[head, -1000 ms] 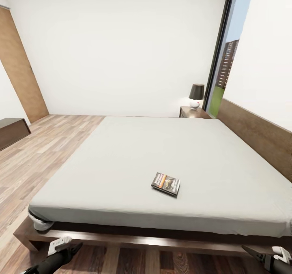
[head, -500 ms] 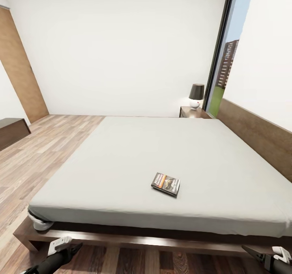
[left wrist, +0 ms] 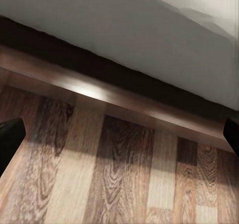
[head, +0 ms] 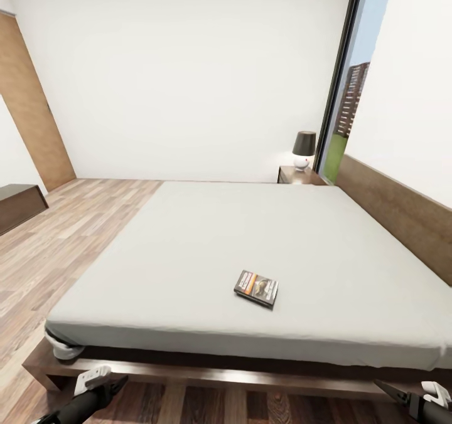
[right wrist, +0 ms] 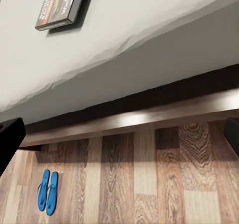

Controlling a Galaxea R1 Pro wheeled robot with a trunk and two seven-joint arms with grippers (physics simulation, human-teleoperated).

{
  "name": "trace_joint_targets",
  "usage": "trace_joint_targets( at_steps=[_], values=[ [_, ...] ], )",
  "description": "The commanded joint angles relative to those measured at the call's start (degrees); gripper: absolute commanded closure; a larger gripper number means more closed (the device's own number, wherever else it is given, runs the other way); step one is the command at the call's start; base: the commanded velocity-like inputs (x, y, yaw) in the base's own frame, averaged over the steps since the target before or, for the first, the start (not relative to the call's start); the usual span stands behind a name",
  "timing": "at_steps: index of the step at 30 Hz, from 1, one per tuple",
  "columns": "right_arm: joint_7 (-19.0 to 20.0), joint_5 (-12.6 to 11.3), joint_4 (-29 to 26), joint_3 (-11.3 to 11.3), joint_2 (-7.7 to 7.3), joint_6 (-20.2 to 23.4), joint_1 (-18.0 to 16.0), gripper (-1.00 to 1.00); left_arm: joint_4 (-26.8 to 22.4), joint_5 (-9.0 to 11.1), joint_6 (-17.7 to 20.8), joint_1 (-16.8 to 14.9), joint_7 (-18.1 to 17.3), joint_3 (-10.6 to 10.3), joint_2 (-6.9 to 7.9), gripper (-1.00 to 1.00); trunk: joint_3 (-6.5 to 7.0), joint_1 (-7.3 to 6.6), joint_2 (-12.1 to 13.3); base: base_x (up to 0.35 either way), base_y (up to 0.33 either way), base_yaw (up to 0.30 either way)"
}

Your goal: In the bedroom, move the book from the bed onto either nightstand, and place the two sandals side by side next to the bed.

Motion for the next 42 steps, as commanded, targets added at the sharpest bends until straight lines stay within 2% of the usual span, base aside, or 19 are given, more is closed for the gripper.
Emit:
trace_joint_targets(
  at_steps=[1,42],
  values=[
    [0.23,0.20,0.01,-0.43,0.00,0.55,-0.03,-1.00,-0.03,-0.56,0.05,-0.06,-0.35,0.49,-0.04,-1.00,0.13,-0.23,0.39,0.000,0.000,0.000],
    [0.23,0.22,0.01,-0.43,0.08,0.55,-0.03,-1.00,-0.03,-0.56,0.04,-0.06,-0.34,0.46,-0.08,-1.00,7.49,-9.24,16.83,0.000,0.000,0.000]
  ],
)
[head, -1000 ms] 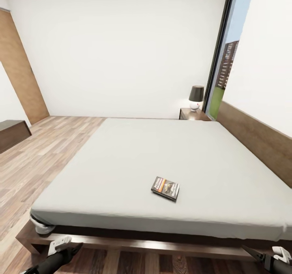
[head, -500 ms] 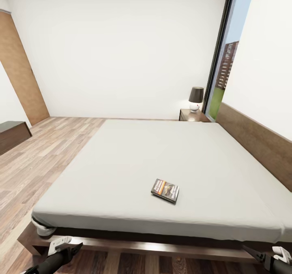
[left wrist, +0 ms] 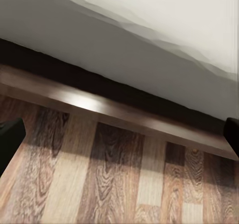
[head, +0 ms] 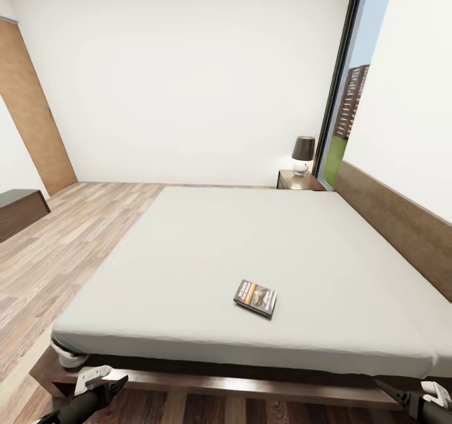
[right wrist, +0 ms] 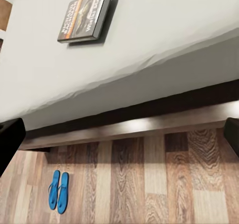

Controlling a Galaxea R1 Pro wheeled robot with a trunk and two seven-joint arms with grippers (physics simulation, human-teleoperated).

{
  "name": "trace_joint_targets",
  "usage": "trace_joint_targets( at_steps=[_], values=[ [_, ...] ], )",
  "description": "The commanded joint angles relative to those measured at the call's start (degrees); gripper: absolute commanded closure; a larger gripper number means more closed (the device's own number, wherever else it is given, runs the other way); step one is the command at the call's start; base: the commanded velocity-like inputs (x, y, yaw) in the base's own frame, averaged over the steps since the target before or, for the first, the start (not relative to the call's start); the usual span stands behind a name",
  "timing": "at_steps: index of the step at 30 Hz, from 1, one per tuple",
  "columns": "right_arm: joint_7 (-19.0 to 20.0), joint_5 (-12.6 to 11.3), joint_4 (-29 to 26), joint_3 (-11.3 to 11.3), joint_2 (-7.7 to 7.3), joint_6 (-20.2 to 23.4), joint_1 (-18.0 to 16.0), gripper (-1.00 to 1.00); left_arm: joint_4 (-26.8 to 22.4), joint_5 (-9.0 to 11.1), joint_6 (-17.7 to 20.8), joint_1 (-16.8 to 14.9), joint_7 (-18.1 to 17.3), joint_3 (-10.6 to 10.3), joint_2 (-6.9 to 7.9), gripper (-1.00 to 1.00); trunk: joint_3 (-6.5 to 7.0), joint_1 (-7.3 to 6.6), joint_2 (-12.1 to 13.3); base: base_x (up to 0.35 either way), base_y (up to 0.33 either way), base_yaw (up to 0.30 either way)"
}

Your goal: In the bedroom, move the book from the bed onto either nightstand, and place the two sandals side by side next to the bed.

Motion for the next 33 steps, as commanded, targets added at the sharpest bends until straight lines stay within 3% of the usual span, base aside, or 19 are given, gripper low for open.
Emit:
trace_joint_targets(
  at_steps=[1,33],
  values=[
    [0.23,0.19,0.01,-0.44,0.13,0.55,-0.03,-1.00,-0.03,-0.56,0.06,-0.06,-0.35,0.47,-0.02,-1.00,0.13,-0.23,0.38,0.000,0.000,0.000],
    [0.23,0.20,0.01,-0.44,0.28,0.55,-0.03,-1.00,-0.03,-0.56,0.06,-0.06,-0.35,0.45,-0.03,-1.00,5.87,-7.26,13.22,0.000,0.000,0.000]
  ],
)
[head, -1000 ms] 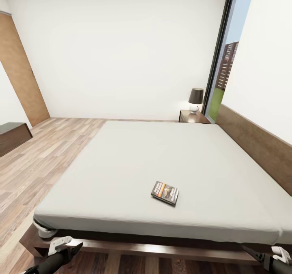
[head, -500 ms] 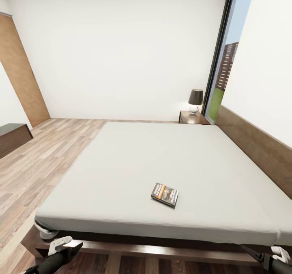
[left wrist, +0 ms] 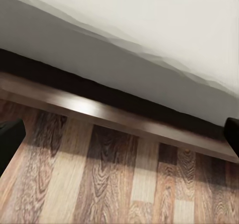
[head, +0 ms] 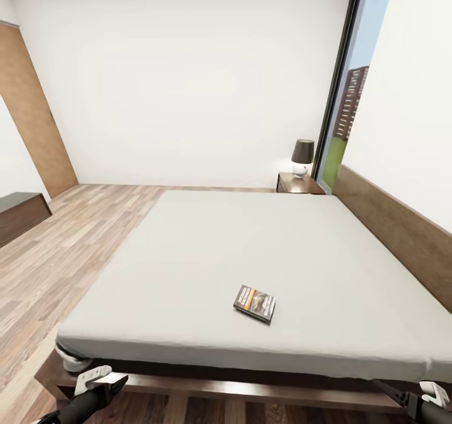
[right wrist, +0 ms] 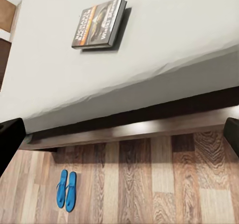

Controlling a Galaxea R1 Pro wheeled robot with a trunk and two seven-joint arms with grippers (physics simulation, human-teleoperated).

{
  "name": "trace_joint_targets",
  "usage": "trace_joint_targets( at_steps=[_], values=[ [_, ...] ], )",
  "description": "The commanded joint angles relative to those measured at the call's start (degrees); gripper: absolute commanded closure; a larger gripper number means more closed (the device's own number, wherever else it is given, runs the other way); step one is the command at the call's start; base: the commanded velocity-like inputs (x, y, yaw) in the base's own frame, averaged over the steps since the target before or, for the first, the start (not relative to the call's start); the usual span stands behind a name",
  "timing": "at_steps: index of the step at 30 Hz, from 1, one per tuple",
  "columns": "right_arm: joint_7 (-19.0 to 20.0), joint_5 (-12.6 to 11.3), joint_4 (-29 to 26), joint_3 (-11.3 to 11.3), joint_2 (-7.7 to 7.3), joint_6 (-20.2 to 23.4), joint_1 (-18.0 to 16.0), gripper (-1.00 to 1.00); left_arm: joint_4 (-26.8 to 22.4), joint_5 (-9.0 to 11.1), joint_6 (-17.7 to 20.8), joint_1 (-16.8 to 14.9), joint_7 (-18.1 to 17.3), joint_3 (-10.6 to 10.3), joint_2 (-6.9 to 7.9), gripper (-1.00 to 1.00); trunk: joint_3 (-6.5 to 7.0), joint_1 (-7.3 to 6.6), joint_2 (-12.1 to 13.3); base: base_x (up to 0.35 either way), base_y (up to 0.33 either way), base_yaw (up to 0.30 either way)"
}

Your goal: In the bedroom, move the book from the bed onto either nightstand, and place the two sandals side by side next to the bed.

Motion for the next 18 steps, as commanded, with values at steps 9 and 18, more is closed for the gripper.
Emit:
trace_joint_targets(
  at_steps=[9,18],
  values=[
    [0.23,0.22,0.01,-0.44,0.02,0.55,-0.04,-1.00,-0.03,-0.56,0.04,-0.06,-0.35,0.47,-0.03,-1.00,1.56,-1.98,3.58,0.000,0.000,0.000],
    [0.23,0.23,-0.05,-0.44,1.08,0.55,-0.04,-1.00,-0.03,-0.56,0.05,-0.06,-0.35,0.47,-0.03,-1.00,3.17,-3.96,7.19,0.000,0.000,0.000]
  ],
)
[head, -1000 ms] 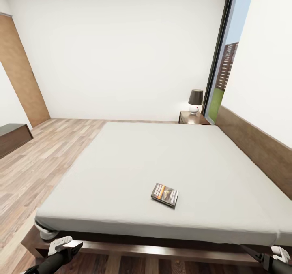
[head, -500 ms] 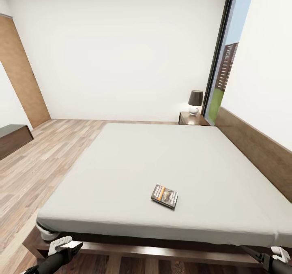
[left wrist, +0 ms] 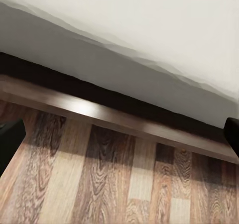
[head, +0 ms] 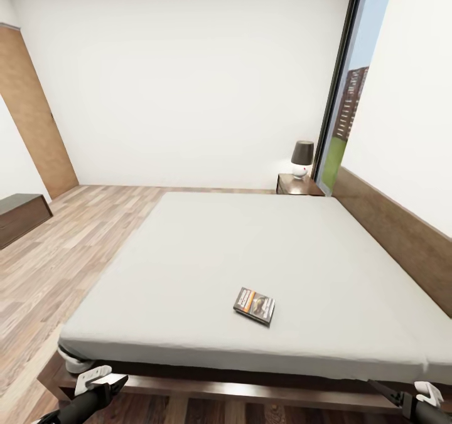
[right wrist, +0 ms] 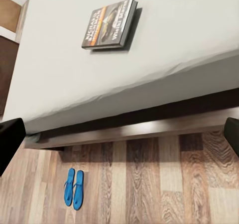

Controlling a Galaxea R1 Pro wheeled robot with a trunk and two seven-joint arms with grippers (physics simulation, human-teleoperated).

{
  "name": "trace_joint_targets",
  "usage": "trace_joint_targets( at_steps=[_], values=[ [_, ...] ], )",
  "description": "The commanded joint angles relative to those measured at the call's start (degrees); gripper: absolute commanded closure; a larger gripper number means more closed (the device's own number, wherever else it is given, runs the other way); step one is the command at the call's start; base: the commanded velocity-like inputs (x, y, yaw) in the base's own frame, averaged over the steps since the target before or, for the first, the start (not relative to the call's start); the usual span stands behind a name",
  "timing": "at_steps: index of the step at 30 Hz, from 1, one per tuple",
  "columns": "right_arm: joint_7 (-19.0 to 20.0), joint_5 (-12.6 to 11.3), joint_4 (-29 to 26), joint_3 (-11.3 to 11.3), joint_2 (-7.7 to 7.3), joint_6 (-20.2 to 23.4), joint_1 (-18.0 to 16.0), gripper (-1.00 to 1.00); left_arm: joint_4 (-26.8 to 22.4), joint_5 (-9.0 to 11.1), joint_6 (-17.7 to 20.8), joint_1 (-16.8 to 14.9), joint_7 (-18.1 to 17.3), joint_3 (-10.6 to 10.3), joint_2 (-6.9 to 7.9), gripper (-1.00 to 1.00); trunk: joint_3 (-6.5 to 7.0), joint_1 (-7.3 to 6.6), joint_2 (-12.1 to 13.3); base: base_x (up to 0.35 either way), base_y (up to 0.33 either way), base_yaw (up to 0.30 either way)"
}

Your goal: In the bedroom, move the book from the bed onto either nightstand, and place the two sandals side by side next to the bed.

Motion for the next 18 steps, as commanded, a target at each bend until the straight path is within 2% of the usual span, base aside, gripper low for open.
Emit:
trace_joint_targets(
  at_steps=[1,18],
  values=[
    [0.24,0.20,0.00,-0.46,0.11,0.55,-0.04,-1.00,-0.03,-0.56,0.06,-0.06,-0.35,0.49,-0.03,-1.00,0.12,-0.22,0.37,0.000,0.000,0.000],
    [0.24,0.19,-0.01,-0.46,0.33,0.55,-0.04,-1.00,-0.03,-0.56,-0.01,-0.06,-0.44,0.57,0.01,-1.00,0.30,-0.44,0.77,0.000,0.000,0.000]
  ],
)
